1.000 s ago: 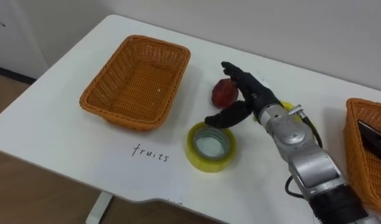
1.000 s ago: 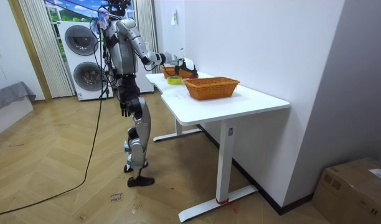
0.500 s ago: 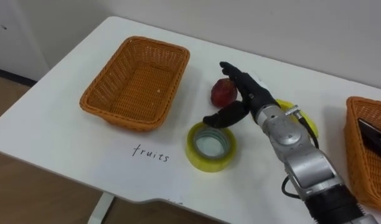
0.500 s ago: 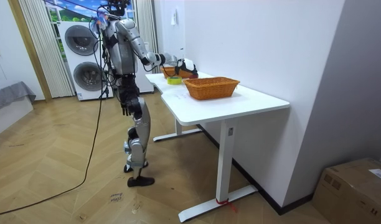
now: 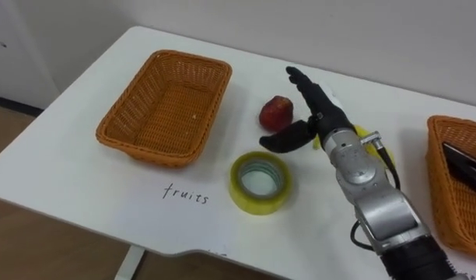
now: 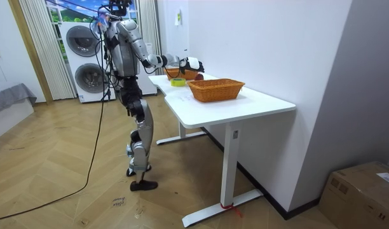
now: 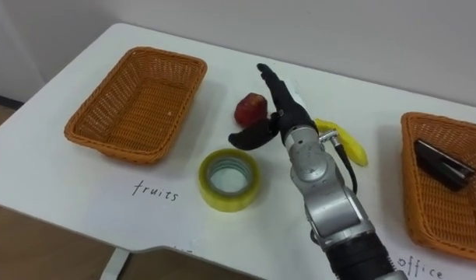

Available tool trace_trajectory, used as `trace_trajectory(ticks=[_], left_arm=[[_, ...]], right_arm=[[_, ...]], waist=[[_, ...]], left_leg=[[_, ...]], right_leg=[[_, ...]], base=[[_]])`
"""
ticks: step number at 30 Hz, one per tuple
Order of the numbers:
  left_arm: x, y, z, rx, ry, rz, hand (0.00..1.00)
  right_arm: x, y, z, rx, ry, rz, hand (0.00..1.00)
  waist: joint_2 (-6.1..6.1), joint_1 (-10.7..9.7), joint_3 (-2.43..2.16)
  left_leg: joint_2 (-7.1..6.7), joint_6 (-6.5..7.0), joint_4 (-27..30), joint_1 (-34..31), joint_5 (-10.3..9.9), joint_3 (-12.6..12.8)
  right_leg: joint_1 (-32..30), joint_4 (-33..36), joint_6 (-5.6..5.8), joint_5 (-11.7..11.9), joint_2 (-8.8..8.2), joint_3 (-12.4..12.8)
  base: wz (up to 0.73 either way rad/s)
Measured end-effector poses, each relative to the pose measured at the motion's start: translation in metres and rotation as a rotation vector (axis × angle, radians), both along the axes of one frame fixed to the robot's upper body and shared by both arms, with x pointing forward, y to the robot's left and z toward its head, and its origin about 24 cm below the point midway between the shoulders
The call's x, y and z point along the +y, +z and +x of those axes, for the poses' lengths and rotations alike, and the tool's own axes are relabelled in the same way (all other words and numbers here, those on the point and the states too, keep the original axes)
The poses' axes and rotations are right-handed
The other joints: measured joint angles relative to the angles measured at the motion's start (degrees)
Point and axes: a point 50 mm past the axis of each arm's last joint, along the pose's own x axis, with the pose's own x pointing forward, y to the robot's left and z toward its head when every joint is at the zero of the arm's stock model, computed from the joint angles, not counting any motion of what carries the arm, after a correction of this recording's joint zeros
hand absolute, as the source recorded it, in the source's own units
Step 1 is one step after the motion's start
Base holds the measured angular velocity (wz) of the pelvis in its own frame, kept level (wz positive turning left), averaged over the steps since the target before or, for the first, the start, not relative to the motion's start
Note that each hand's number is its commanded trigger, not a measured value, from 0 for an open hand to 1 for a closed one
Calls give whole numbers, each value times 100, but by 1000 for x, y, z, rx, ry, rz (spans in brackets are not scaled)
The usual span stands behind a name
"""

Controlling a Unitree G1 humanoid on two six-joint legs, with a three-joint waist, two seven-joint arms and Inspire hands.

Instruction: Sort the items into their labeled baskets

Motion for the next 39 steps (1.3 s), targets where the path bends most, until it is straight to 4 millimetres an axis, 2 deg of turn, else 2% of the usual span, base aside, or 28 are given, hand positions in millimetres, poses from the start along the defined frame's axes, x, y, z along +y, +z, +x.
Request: trace_trajectory(ticks=[6,14,28,39], left_arm=[[1,0,0,-15,11,-1,0],[1,0,-2,-20,47,-16,0],[3,0,-3,-40,115,-17,0],[7,0,-5,-38,128,-27,0]], right_arm=[[3,8,-3,-41,15,17,0],[3,7,-7,-45,24,33,0],[7,-11,-22,84,162,66,0],[8,-16,-27,144,254,-41,0]], waist=[[-1,-128,0],[8,-156,12],[-35,-170,7],[-101,-156,16]], left_leg=[[-3,0,0,2,0,2],[-2,1,-29,12,0,-3],[0,4,-81,39,2,11],[-2,4,-71,36,4,18]], right_leg=[[2,3,0,0,0,3],[-2,-2,0,0,2,12],[-9,-7,0,0,1,32],[-7,-4,0,0,-2,22]], base=[[-1],[0],[0],[0]])
